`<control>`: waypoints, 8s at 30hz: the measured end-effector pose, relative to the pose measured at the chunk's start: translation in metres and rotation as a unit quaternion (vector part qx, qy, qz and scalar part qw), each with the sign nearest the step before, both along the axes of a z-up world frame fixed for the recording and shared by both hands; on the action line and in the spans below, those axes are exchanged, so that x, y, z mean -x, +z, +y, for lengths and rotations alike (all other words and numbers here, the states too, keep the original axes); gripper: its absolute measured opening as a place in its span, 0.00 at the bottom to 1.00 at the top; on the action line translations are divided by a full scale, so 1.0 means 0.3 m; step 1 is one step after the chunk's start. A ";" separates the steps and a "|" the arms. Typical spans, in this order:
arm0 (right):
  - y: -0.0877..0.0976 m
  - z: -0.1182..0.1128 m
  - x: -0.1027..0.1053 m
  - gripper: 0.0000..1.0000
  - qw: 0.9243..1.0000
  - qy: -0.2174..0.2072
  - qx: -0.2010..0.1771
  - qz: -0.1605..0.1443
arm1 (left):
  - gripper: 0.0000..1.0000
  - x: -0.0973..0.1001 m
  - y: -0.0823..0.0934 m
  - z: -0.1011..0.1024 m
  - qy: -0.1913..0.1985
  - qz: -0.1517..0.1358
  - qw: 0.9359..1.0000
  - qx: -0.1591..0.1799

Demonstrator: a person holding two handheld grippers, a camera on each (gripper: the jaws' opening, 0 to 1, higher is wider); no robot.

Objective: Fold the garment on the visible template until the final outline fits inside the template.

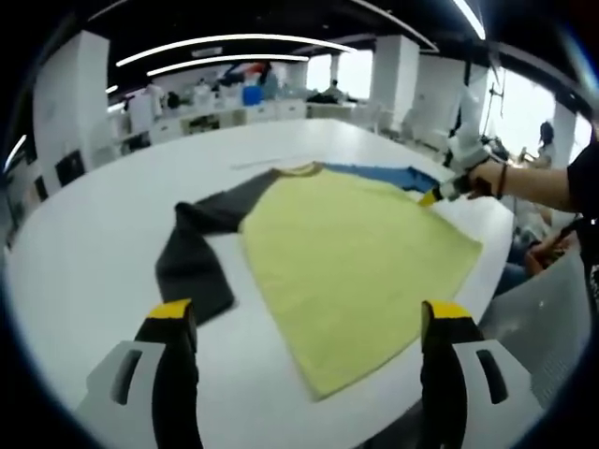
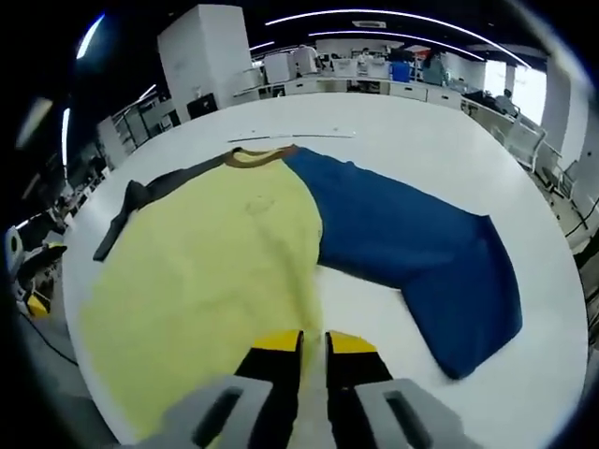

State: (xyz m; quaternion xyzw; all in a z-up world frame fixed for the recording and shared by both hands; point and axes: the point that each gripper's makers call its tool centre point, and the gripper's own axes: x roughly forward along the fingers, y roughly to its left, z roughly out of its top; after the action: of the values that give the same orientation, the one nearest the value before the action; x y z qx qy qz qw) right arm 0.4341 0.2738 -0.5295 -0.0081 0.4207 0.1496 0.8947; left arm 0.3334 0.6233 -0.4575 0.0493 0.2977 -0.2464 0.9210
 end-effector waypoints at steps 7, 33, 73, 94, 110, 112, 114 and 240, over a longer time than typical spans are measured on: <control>0.042 -0.050 -0.041 0.30 0.999 -0.004 0.002 -0.032 | 0.96 0.001 0.000 -0.013 -0.003 0.001 1.000 0.004; -0.014 -0.229 -0.059 0.23 0.998 0.006 0.063 0.001 | 0.95 0.015 -0.003 -0.005 -0.011 0.006 1.000 -0.007; 0.206 -0.258 -0.204 0.00 0.999 -0.031 0.024 -0.034 | 0.96 0.007 0.011 -0.006 -0.020 -0.006 1.000 -0.017; 0.243 -0.125 -0.278 0.00 0.999 -0.006 0.036 -0.039 | 0.99 0.009 0.005 -0.009 -0.036 -0.006 0.999 -0.030; 0.278 0.013 -0.312 0.00 0.997 0.031 0.046 -0.049 | 0.99 0.023 0.007 -0.015 -0.046 0.001 0.999 -0.024; 0.280 0.030 -0.313 0.00 0.997 0.032 0.041 -0.049 | 0.99 0.024 0.007 -0.018 -0.045 0.002 0.999 -0.019; 0.280 0.054 -0.313 0.00 0.998 0.037 0.037 -0.048 | 0.99 0.024 0.006 -0.018 -0.041 0.003 0.999 -0.016; 0.086 0.985 -0.203 0.03 0.971 0.218 -0.095 0.006 | 0.97 0.045 -0.030 0.049 0.015 0.013 1.000 0.024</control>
State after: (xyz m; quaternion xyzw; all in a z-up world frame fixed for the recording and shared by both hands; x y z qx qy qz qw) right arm 0.4950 0.5694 -0.5038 -0.0141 0.3980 0.3803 0.8347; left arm 0.3200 0.6379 -0.4665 0.0193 0.3044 -0.2404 0.9215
